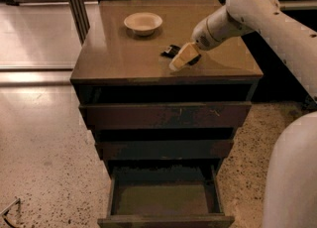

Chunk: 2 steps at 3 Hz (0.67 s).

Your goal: Place rxbar chocolate into bottom drawer

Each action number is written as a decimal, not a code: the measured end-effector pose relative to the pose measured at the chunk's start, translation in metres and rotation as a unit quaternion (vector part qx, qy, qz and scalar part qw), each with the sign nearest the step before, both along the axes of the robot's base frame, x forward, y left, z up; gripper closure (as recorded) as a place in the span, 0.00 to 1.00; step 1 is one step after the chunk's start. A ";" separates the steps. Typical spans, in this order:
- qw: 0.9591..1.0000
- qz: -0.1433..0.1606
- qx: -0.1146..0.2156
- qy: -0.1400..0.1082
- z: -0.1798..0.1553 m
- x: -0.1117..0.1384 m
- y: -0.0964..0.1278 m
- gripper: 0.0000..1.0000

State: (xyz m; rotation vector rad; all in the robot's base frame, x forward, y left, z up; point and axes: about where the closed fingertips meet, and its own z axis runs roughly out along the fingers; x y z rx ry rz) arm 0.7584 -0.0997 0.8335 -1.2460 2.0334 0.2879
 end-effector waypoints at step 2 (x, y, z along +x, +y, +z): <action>1.000 -0.008 -0.005 0.027 -0.022 0.005 -0.001 0.19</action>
Offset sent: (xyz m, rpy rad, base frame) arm 0.0082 -0.0083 -0.0249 -0.0108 0.0782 -0.0345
